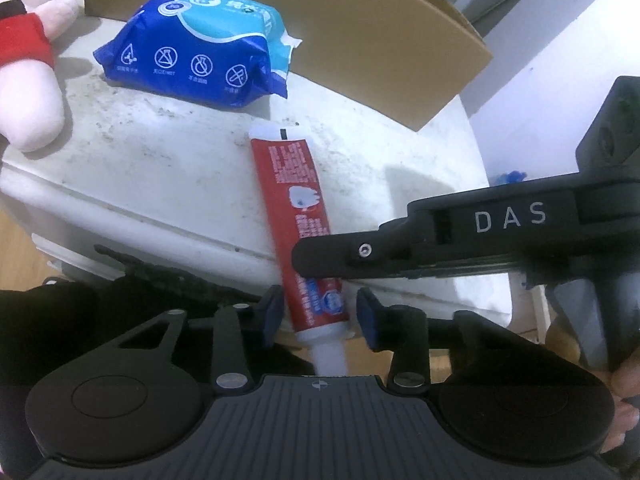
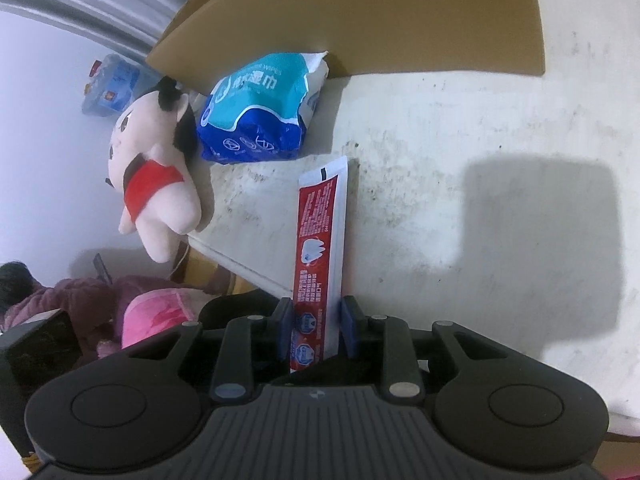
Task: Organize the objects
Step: 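Lift the toothpaste tube with the right gripper over the box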
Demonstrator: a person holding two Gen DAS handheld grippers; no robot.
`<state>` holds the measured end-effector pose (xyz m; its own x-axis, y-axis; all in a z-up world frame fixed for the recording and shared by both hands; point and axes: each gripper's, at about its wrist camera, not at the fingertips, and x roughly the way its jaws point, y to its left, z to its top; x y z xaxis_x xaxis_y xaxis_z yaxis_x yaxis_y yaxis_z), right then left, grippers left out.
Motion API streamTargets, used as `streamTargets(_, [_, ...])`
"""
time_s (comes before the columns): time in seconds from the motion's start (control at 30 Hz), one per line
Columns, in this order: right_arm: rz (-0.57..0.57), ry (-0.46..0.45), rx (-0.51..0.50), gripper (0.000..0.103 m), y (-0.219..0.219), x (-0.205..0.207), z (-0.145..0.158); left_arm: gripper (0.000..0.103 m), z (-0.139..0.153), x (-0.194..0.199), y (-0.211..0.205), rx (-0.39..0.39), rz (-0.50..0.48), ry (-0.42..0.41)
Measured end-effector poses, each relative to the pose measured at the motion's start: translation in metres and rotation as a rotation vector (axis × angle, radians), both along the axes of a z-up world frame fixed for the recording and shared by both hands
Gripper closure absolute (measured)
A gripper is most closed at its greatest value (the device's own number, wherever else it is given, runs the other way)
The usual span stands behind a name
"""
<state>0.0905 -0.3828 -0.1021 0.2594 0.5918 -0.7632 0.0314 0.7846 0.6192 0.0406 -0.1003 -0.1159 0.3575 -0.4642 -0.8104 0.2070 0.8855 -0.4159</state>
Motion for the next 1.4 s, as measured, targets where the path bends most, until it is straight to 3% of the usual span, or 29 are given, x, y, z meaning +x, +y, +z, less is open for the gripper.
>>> streamTargets(0.13, [0.003, 0.004, 0.033, 0.075, -0.002, -0.002, -0.003, 0.071, 0.002, -0.004, -0.001, 0.035, 0.002, -0.01])
streamTargets(0.5, [0.007, -0.026, 0.076, 0.074, -0.004, -0.014, 0.006, 0.071, 0.019, -0.019, -0.017, 0.128, -0.01, -0.083])
streamTargets(0.7, [0.007, -0.105, 0.095, 0.074, -0.007, -0.023, 0.03, 0.071, 0.042, -0.027, -0.022, 0.166, -0.01, -0.168])
streamTargets(0.9, [-0.02, -0.23, 0.133, 0.074, -0.019, -0.023, 0.069, 0.071, 0.082, -0.024, -0.038, 0.222, -0.034, -0.304])
streamTargets(1.17, [-0.123, -0.382, 0.146, 0.074, -0.062, 0.002, 0.119, 0.071, 0.13, 0.022, -0.074, 0.246, -0.136, -0.446])
streamTargets(1.4, [-0.238, -0.397, 0.11, 0.074, -0.107, 0.049, 0.127, 0.071, 0.136, 0.099, -0.111, 0.207, -0.231, -0.437])
